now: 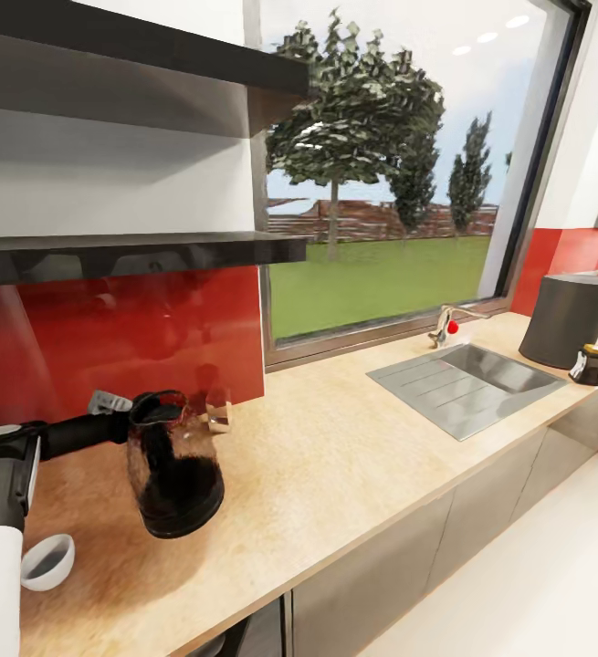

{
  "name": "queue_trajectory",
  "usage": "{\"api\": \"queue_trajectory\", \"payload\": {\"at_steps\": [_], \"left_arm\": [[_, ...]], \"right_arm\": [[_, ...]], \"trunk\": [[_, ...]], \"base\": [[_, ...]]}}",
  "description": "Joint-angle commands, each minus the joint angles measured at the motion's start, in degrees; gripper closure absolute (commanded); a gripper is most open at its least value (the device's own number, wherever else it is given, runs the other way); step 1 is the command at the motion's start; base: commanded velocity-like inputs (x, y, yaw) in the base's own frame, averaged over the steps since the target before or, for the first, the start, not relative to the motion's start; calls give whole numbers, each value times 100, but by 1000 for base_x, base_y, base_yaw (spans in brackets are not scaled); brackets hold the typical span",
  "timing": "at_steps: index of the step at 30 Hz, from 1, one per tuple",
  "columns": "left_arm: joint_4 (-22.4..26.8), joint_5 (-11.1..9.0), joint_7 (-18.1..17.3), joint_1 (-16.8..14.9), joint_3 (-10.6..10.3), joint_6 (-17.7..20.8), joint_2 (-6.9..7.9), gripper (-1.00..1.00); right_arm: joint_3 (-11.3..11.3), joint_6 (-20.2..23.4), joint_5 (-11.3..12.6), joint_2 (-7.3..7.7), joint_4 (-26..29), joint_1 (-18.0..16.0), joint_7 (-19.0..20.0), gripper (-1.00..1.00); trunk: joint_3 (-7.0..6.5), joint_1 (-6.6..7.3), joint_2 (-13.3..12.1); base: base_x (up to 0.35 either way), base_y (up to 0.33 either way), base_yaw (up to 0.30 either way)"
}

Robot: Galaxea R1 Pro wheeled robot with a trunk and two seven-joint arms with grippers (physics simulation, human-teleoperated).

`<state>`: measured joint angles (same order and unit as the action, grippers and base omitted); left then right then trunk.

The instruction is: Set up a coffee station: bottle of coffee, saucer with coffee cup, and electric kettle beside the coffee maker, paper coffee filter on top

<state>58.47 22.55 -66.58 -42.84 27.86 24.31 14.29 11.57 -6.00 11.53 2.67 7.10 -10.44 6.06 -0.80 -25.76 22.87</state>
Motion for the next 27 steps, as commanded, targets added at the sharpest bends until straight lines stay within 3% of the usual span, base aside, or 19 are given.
{"api": "queue_trajectory", "payload": {"at_steps": [1, 5, 8, 11, 27], "left_arm": [[7, 32, 5, -5, 17, 56, -9, 100], [-50, -14, 374, -5, 8, 46, -47, 100], [-32, -5, 502, -5, -1, 40, -236, 100], [-16, 2, 534, -19, 0, 39, -290, 100], [14, 14, 565, -58, 9, 45, -307, 100]], "right_arm": [[39, -20, 60, 4, -7, -2, 19, -100], [36, -22, 60, 6, -7, -2, 26, -100], [38, -22, 60, 6, -8, -2, 27, -100], [39, -22, 60, 6, -11, -2, 27, -100], [39, -23, 60, 6, -11, -2, 24, -100]], "trunk": [[2, -2, 5], [2, -2, 5], [2, -2, 5], [2, -2, 5], [2, -2, 5]], "base": [[0, -262, -8], [0, -269, -152], [0, -273, -250], [0, -273, -262], [0, -273, -265]]}}
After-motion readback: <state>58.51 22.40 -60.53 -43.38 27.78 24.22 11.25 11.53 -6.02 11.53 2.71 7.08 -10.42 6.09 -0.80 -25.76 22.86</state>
